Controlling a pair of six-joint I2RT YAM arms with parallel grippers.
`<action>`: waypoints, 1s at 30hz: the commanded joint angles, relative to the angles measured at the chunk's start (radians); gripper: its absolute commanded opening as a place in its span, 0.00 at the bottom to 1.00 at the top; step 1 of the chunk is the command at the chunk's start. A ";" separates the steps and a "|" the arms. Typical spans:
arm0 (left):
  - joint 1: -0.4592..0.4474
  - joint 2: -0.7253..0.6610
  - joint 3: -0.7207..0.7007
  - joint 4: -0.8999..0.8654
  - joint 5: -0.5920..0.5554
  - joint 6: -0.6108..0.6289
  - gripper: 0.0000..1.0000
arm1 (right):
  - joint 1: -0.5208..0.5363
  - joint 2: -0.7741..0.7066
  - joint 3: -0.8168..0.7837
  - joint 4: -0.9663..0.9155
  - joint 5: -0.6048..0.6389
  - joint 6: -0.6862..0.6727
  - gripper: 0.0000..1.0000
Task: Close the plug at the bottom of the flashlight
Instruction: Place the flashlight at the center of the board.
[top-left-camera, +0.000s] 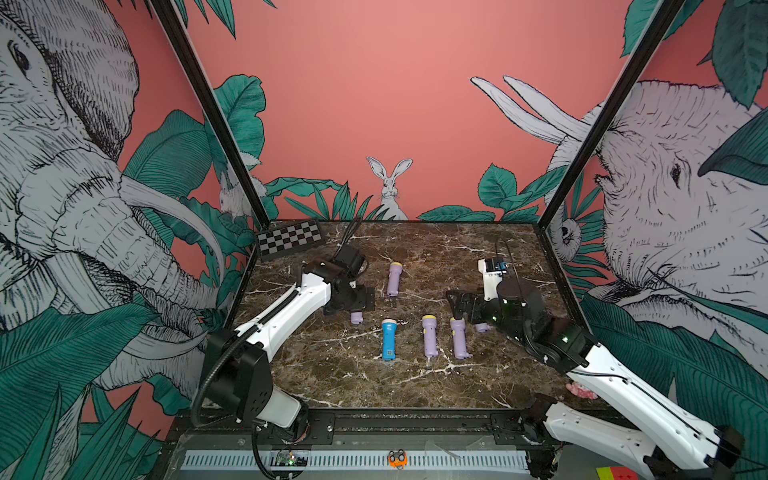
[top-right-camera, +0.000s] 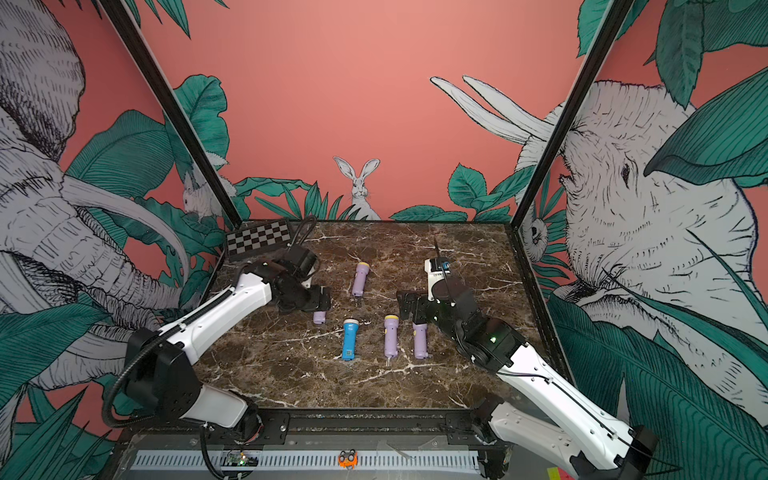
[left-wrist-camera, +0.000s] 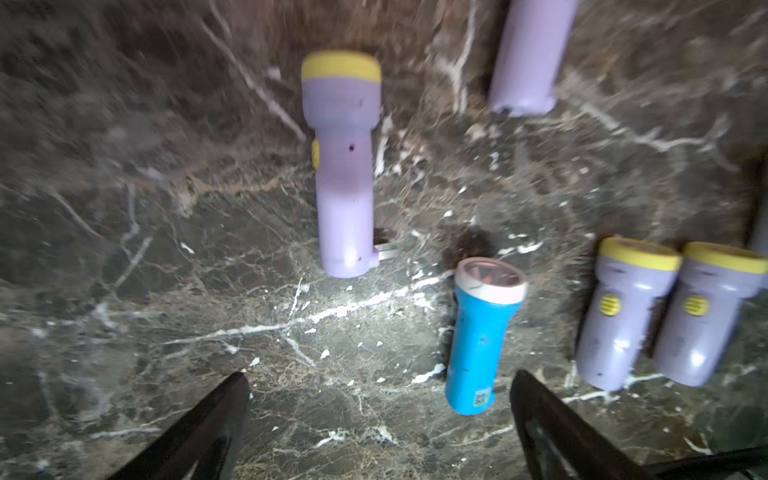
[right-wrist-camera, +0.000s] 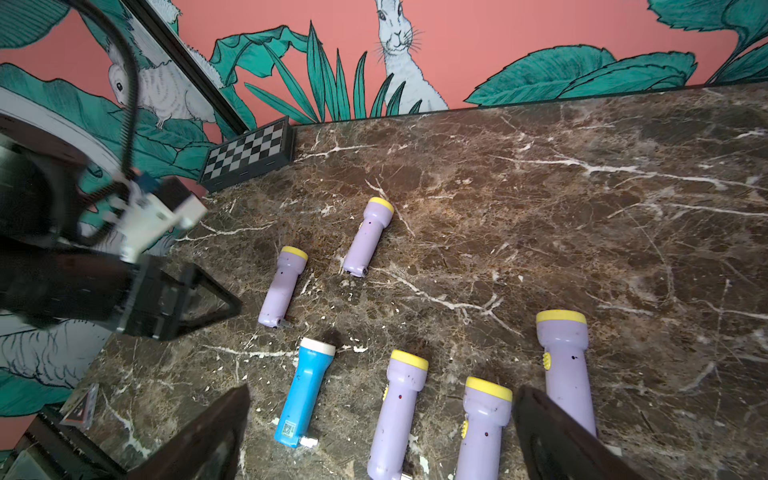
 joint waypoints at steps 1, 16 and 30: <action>-0.007 0.009 -0.044 0.123 0.053 -0.064 0.98 | -0.003 0.008 -0.010 0.056 -0.038 0.013 0.99; -0.002 0.268 0.051 0.178 -0.104 0.020 0.77 | -0.003 0.018 -0.049 0.083 -0.087 0.028 0.99; 0.009 0.386 0.122 0.168 -0.190 0.055 0.71 | -0.002 0.016 -0.073 0.090 -0.087 0.033 0.99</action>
